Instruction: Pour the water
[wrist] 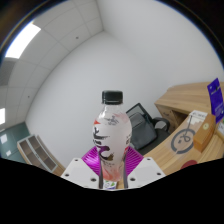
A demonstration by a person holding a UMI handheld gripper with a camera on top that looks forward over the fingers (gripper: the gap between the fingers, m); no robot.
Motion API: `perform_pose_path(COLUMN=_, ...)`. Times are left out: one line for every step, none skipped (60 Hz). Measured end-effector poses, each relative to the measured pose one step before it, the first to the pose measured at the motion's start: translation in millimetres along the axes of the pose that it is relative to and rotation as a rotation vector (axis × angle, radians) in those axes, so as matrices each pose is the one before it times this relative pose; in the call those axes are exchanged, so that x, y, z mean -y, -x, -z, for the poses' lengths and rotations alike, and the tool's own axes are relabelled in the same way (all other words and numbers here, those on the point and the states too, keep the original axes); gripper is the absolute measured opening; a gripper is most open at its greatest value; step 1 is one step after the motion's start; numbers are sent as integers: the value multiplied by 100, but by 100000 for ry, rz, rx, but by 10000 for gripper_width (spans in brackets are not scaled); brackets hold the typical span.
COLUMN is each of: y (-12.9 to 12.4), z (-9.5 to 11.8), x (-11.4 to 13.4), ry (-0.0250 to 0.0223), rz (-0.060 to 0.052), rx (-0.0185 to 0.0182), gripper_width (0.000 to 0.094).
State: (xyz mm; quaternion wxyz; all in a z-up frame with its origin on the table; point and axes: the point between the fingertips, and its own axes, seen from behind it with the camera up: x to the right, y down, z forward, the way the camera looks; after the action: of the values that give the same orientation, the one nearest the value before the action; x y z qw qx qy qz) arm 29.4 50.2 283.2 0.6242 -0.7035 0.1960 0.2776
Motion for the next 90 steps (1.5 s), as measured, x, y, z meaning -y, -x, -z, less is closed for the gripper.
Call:
perform_pose_path(y=-606, z=137, x=407, ry=-703, rz=5132, rx=-1412, gripper_width=272)
perform_pose_path(y=-724, z=79, x=318, ry=-538, rz=4856, rx=-1563, gripper_width=272)
perform_pose_path(y=-842, z=80, x=205, ry=-288, rz=4740, rx=-1921, gripper_width=273)
perform_pose_path(y=-859, z=65, x=98, ry=-149, rz=4625, rx=-2045, gripper_width=272)
perform_pose_path(y=-1363, z=35, x=80, ry=-558, rz=4835, rx=-1203, gripper_width=273)
perform_pose_path(y=-868, z=-54, x=-158, ry=-4, rz=4567, rx=-1868, gripper_width=273)
perform_pose_path(y=-436, z=-26, x=-16, ry=133, rz=4199, rx=-2194, gripper_width=273)
perform_pose_path(y=-784, z=-68, x=-207, ry=-24, rz=4328, rx=-1795, gripper_width=273)
perform_pose_path(y=-784, z=-99, x=-288, ry=5, rz=4130, rx=-1791, gripper_width=273)
perform_pose_path(y=-727, z=-93, x=-377, ry=319, rz=3861, rx=-1767, gripper_width=273)
perform_pose_path(y=-751, z=-127, x=-525, ry=513, rz=3436, rx=-1566, gripper_width=272)
perform_pose_path(y=-1025, z=-96, x=-721, ry=423, rz=3109, rx=-1068, gripper_width=272)
perform_pose_path(y=-578, z=-198, x=-492, ry=924, rz=2397, rx=-1234, gripper_width=272)
perform_pose_path(y=-559, z=-172, x=-655, ry=1094, rz=2255, rx=-949, gripper_width=272)
perform_pose_path(y=-510, z=-175, x=-672, ry=1157, rz=1776, rx=-775, gripper_width=272)
perform_pose_path(y=-444, z=-188, x=-681, ry=1211, rz=1269, rx=-614, gripper_width=272)
perform_pose_path(y=-158, z=-142, x=-557, ry=1225, rz=804, rx=-645, gripper_width=272)
perform_pose_path(y=-364, z=-163, x=-651, ry=1105, rz=597, rx=-589, gripper_width=273)
perform_pose_path(y=-370, z=-187, x=-691, ry=1122, rz=458, rx=-617, gripper_width=272)
perform_pose_path(y=-745, z=-438, x=-1220, ry=108, rz=854, rx=-456, gripper_width=272)
perform_pose_path(y=-313, z=-147, x=-512, ry=1319, rz=226, rx=-669, gripper_width=272)
perform_pose_path(y=-299, z=-122, x=-571, ry=1156, rz=599, rx=-604, gripper_width=272)
perform_pose_path(y=-297, z=-138, x=-542, ry=906, rz=731, rx=-553, gripper_width=272)
perform_pose_path(y=-256, z=-137, x=-505, ry=745, rz=692, rx=-556, gripper_width=273)
perform_pose_path(y=-534, z=-160, x=-853, ry=-97, rz=948, rx=-158, gripper_width=272)
perform_pose_path(y=-239, z=-134, x=-463, ry=471, rz=508, rx=-327, gripper_width=272)
perform_pose_path(y=-214, z=-108, x=-429, ry=456, rz=335, rx=-234, gripper_width=272)
perform_pose_path(y=-185, z=-141, x=-417, ry=416, rz=66, rx=-155, gripper_width=272)
perform_pose_path(y=-151, z=-129, x=-435, ry=495, rz=-252, rx=-158, gripper_width=271)
perform_pose_path(y=-128, z=-143, x=-426, ry=535, rz=-539, rx=-121, gripper_width=272)
perform_pose_path(y=-8, z=-88, x=-393, ry=696, rz=-535, rx=-134, gripper_width=272)
perform_pose_path(y=-149, z=-144, x=-483, ry=730, rz=-618, rx=-48, gripper_width=276)
perform_pose_path(y=-88, z=-137, x=-432, ry=699, rz=-517, rx=67, gripper_width=276)
perform_pose_path(y=-116, z=-124, x=-391, ry=588, rz=-448, rx=99, gripper_width=276)
perform_pose_path(y=-91, z=-126, x=-362, ry=246, rz=-92, rx=43, gripper_width=276)
perform_pose_path(y=-78, z=-108, x=-339, ry=577, rz=-413, rx=64, gripper_width=277)
perform_pose_path(y=-147, z=-114, x=-338, ry=135, rz=288, rx=10, gripper_width=277)
perform_pose_path(y=-91, z=-87, x=-394, ry=539, rz=-1, rx=10, gripper_width=276)
perform_pose_path(y=-63, z=-99, x=-373, ry=546, rz=-89, rx=-12, gripper_width=276)
perform_pose_path(y=-95, z=-112, x=-401, ry=605, rz=-77, rx=-57, gripper_width=277)
perform_pose_path(y=-61, z=-76, x=-428, ry=704, rz=-3, rx=-165, gripper_width=276)
perform_pose_path(y=-22, z=115, x=-252, ry=480, rz=-93, rx=46, gripper_width=279)
perform_pose_path(y=14, z=39, x=456, ry=-3063, rz=-70, rx=-12, gripper_width=280)
perform_pose_path(y=18, z=58, x=-157, ry=133, rz=-72, rx=-478, gripper_width=281)
perform_pose_path(y=-57, z=95, x=-129, ry=-79, rz=-8, rx=-21, gripper_width=282)
perform_pose_path(y=97, z=14, x=184, ry=-851, rz=0, rx=-56, gripper_width=293)
perform_pose_path(y=-79, z=47, x=-88, ry=-157, rz=4, rx=-215, gripper_width=296)
perform_pose_path(y=-59, z=46, x=27, ry=-376, rz=-29, rx=-375, gripper_width=297)
perform_pose_path(y=-32, z=35, x=-32, ry=-128, rz=-206, rx=-392, gripper_width=319)
perform_pose_path(y=-15, z=-14, x=26, ry=-184, rz=-340, rx=-309, gripper_width=321)
perform_pose_path(y=-15, z=-27, x=-47, ry=223, rz=-222, rx=-278, gripper_width=329)
perform_pose_path(y=16, z=293, x=135, ry=219, rz=-212, rx=-143, gripper_width=352)
perform_pose_path(y=13, z=-171, x=-22, ry=45, rz=7, rx=-216, gripper_width=367)
perform_pose_path(y=-40, z=-128, x=-65, ry=293, rz=153, rx=-126, gripper_width=386)
perform_pose_path(y=-35, z=-87, x=-19, ry=256, rz=104, rx=-124, gripper_width=406)
perform_pose_path(y=10, z=-43, x=21, ry=184, rz=51, rx=-79, gripper_width=425)
perform_pose_path(y=48, z=-39, x=-21, ry=359, rz=116, rx=157, gripper_width=441)
perform_pose_path(y=34, z=-31, x=-25, ry=411, rz=208, rx=106, gripper_width=454)
perform_pose_path(y=20, z=0, x=-13, ry=433, rz=333, rx=-52, gripper_width=474)
perform_pose_path(y=-25, z=47, x=-4, ry=502, rz=357, rx=-205, gripper_width=492)
perform_pose_path(y=-72, z=69, x=-93, ry=935, rz=181, rx=-331, gripper_width=516)
perform_pose_path(y=-41, z=97, x=-133, ry=1126, rz=22, rx=-385, gripper_width=558)
perform_pose_path(y=-18, z=122, x=-111, ry=1055, rz=-75, rx=-280, gripper_width=610)
perform_pose_path(y=12, z=156, x=-59, ry=858, rz=-86, rx=-188, gripper_width=670)
perform_pose_path(y=24, z=210, x=-7, ry=639, rz=-211, rx=-134, gripper_width=737)
perform_pose_path(y=-25, z=193, x=21, ry=469, rz=-302, rx=-291, gripper_width=796)
perform_pose_path(y=-4, z=217, x=42, ry=377, rz=-283, rx=-287, gripper_width=848)
perform_pose_path(y=49, z=263, x=56, ry=431, rz=-334, rx=-233, gripper_width=872)
perform_pose_path(y=-29, z=297, x=37, ry=433, rz=-324, rx=-300, gripper_width=860)
perform_pose_path(y=-59, z=324, x=20, ry=521, rz=-387, rx=-586, gripper_width=851)
perform_pose_path(y=27, z=376, x=64, ry=491, rz=-438, rx=-350, gripper_width=850)
perform_pose_path(y=-111, z=491, x=62, ry=311, rz=-325, rx=-96, gripper_width=853)
perform_pose_path(y=66, z=457, x=95, ry=323, rz=-329, rx=-238, gripper_width=859)
perform_pose_path(y=45, z=508, x=69, ry=334, rz=-330, rx=-296, gripper_width=862)
perform_pose_path(y=32, z=545, x=84, ry=237, rz=-179, rx=-451, gripper_width=861)
perform_pose_path(y=159, z=680, x=109, ry=379, rz=149, rx=-474, gripper_width=860)
perform_pose_path(y=45, z=613, x=107, ry=168, rz=264, rx=-332, gripper_width=860)
perform_pose_path(y=24, z=675, x=90, ry=259, rz=362, rx=-443, gripper_width=861)
perform_pose_path(y=-13, z=717, x=56, ry=342, rz=280, rx=-661, gripper_width=861)
perform_pose_path(y=6, z=814, x=65, ry=338, rz=91, rx=-837, gripper_width=860)
perform_pose_path(y=49, z=836, x=95, ry=207, rz=88, rx=-670, gripper_width=858)
perform_pose_path(y=105, z=871, x=81, ry=192, rz=129, rx=-437, gripper_width=859)
perform_pose_path(y=160, z=905, x=47, ry=323, rz=160, rx=-306, gripper_width=860)
perform_pose_path(y=121, z=754, x=22, ry=451, rz=129, rx=46, gripper_width=860)
perform_pose_path(y=246, z=1210, x=-60, ry=415, rz=129, rx=-184, gripper_width=860)
perform_pose_path(y=239, z=1028, x=-38, ry=277, rz=140, rx=22, gripper_width=859)
perform_pose_path(y=198, z=1060, x=-69, ry=442, rz=142, rx=-70, gripper_width=859)
perform_pose_path(y=145, z=1081, x=-124, ry=653, rz=39, rx=-342, gripper_width=859)
perform_pose_path(y=190, z=1127, x=-137, ry=633, rz=-120, rx=-323, gripper_width=858)
perform_pose_path(y=269, z=1101, x=-101, ry=476, rz=-113, rx=-14, gripper_width=859)
